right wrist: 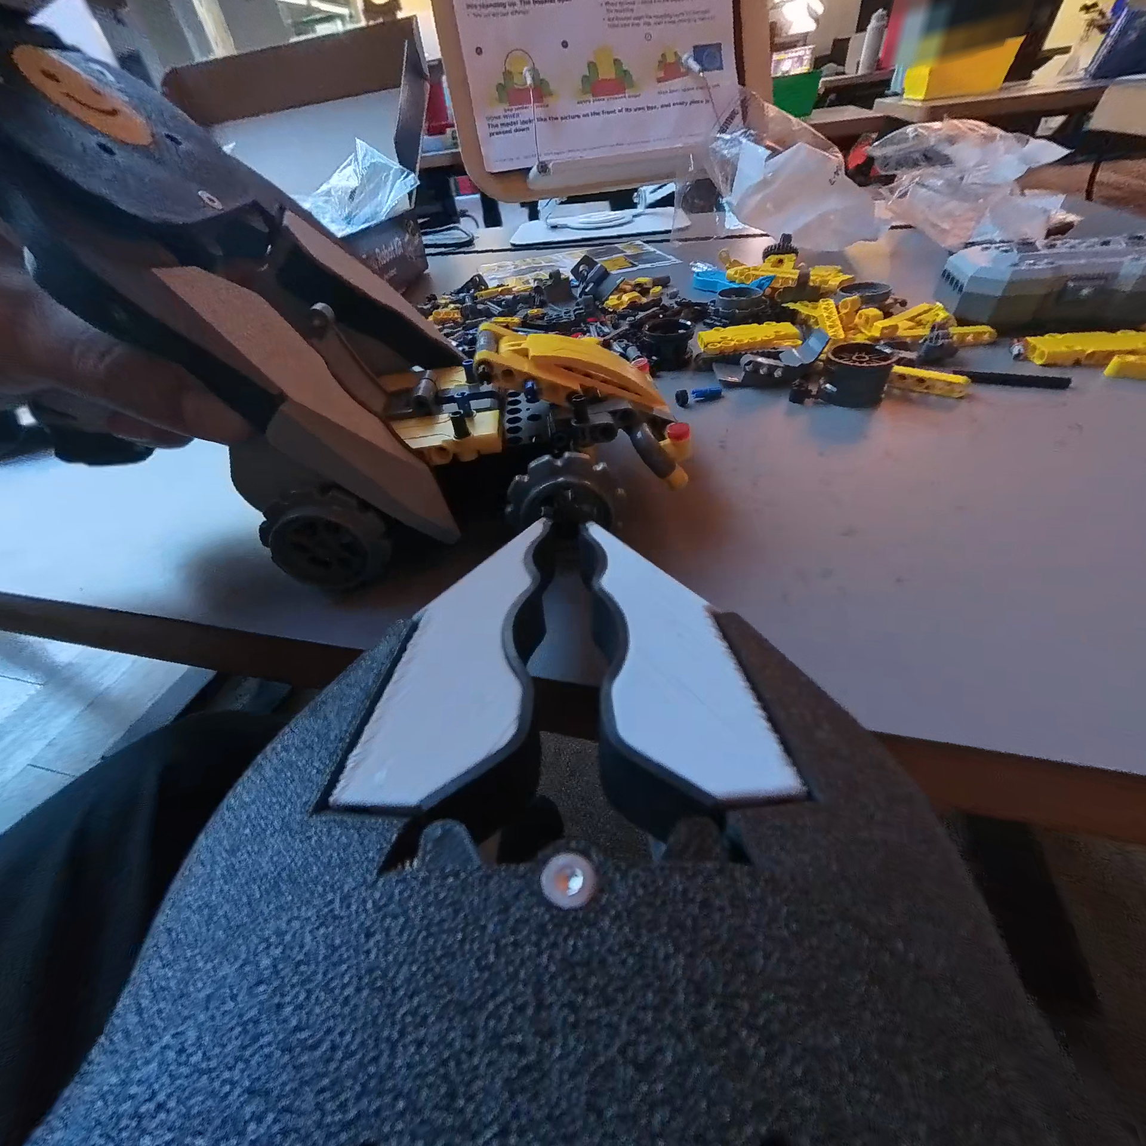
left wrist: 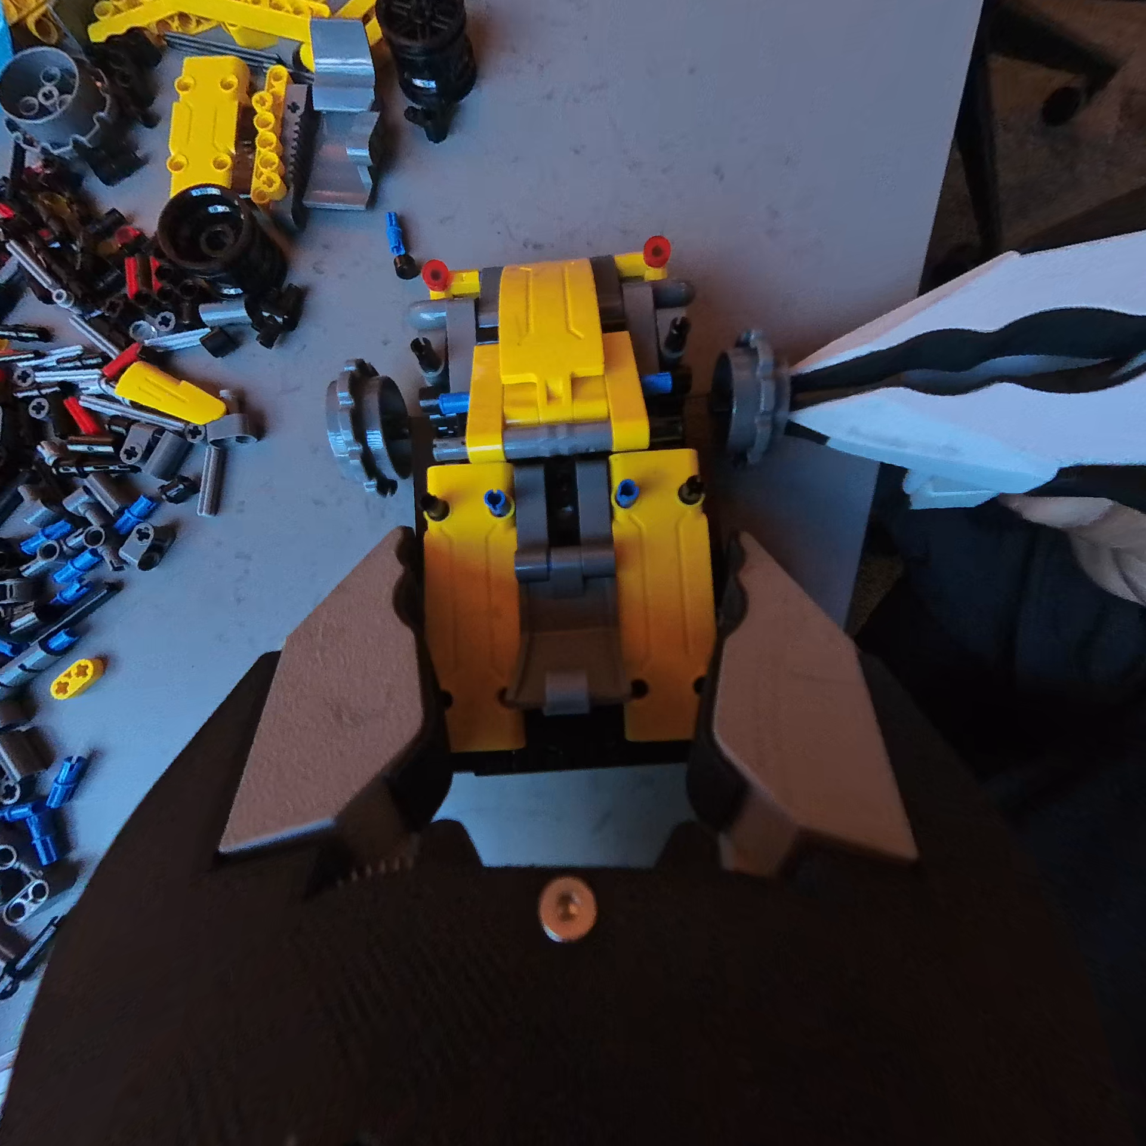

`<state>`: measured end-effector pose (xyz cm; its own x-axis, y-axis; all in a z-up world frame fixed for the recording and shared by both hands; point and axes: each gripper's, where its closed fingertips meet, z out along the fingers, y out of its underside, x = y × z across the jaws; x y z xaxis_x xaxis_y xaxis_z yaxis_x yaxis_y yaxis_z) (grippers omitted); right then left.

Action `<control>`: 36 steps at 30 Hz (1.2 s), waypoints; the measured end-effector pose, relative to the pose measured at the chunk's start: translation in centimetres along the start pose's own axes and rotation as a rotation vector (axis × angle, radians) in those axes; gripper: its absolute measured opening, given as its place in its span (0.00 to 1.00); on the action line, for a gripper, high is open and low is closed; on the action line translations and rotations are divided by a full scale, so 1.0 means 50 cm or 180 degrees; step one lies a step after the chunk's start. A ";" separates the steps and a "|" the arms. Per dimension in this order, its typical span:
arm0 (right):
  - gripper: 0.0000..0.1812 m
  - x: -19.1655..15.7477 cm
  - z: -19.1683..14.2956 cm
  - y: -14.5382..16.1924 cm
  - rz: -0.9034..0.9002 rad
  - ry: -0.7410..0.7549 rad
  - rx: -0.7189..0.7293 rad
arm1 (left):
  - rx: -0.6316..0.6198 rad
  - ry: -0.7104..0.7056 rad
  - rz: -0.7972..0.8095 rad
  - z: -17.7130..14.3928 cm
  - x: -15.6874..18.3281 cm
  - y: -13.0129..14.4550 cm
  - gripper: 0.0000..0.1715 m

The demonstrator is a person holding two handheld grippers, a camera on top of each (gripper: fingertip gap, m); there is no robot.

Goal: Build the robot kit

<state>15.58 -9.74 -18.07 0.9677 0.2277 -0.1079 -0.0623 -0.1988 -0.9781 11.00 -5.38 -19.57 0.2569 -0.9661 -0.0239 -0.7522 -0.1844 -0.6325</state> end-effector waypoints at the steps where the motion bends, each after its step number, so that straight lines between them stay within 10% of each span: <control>1: 0.03 0.000 -0.001 0.000 0.0006 -0.0007 0.0007 | 0.0010 0.0002 -0.0001 0.000 0.000 0.000 0.55; 36: 0.04 0.002 0.001 0.004 0.0429 -0.0120 -0.0224 | 0.0026 -0.0008 0.0004 0.001 0.001 -0.003 0.55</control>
<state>15.65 -9.69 -18.27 0.9418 0.2299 -0.2453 -0.1725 -0.2960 -0.9395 11.15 -5.40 -19.54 0.2577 -0.9659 -0.0267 -0.7476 -0.1818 -0.6388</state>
